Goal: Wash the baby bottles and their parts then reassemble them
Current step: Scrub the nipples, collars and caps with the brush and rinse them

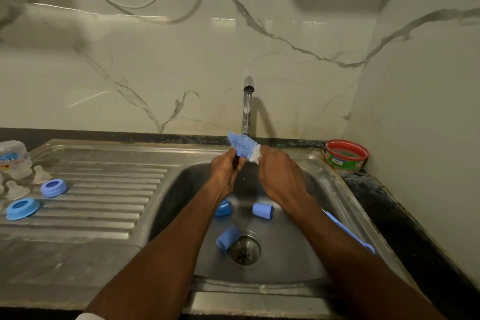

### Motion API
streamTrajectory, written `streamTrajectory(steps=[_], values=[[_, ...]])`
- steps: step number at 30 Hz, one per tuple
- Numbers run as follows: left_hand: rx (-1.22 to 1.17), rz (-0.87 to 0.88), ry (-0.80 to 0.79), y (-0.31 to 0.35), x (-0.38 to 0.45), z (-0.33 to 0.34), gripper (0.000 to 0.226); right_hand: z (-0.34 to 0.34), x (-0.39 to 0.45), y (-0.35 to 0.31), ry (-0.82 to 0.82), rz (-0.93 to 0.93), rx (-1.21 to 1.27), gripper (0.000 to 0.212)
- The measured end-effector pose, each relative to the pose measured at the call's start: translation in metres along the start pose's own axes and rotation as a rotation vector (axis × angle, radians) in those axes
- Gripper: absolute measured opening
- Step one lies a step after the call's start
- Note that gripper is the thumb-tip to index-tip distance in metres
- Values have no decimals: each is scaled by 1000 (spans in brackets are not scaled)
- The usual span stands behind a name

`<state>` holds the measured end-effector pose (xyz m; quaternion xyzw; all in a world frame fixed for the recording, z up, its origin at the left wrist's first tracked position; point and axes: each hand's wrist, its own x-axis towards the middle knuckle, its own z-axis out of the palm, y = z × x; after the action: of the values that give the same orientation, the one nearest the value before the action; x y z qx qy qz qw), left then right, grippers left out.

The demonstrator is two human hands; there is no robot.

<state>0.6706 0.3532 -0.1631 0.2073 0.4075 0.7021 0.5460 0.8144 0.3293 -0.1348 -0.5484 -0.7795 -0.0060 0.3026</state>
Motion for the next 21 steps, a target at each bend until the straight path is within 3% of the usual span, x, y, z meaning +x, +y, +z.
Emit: streamTrajectory(steps=[3,6,11,15,21], values=[[23,-13,-101,-5,-5,7,20,0,11,-2,-13,74,-33,28],[26,43,-80,-6,-6,11,21,-2,12,5,2,124,-51,26],[113,67,-2,-13,4,6,30,3,2,5,-36,74,-35,24],[53,0,-112,-18,-3,12,19,3,11,1,-16,37,-25,27],[10,142,-3,-3,-1,8,24,0,9,9,12,115,-24,24]])
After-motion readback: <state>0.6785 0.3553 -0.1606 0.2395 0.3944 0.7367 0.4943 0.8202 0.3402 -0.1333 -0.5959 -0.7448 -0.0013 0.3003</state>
